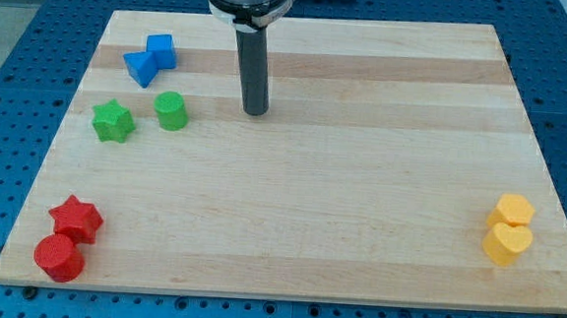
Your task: Slightly move the blue blocks towards the top
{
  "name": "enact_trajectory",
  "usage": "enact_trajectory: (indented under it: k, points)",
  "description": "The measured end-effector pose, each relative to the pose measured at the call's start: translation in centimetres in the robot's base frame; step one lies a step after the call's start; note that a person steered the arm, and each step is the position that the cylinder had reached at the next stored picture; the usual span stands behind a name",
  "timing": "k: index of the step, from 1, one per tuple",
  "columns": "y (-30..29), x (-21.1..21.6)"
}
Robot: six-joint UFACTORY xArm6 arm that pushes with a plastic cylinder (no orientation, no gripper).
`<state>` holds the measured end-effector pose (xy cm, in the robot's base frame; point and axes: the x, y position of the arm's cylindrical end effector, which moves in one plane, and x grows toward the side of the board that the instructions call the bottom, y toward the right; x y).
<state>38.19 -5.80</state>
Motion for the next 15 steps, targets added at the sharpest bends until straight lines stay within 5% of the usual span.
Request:
enact_trajectory:
  k: [1, 5, 11, 15]
  points:
    - [-3.1, -2.9]
    - [-12.5, -3.5]
    - [-15.0, -1.8]
    - [-14.6, -7.3]
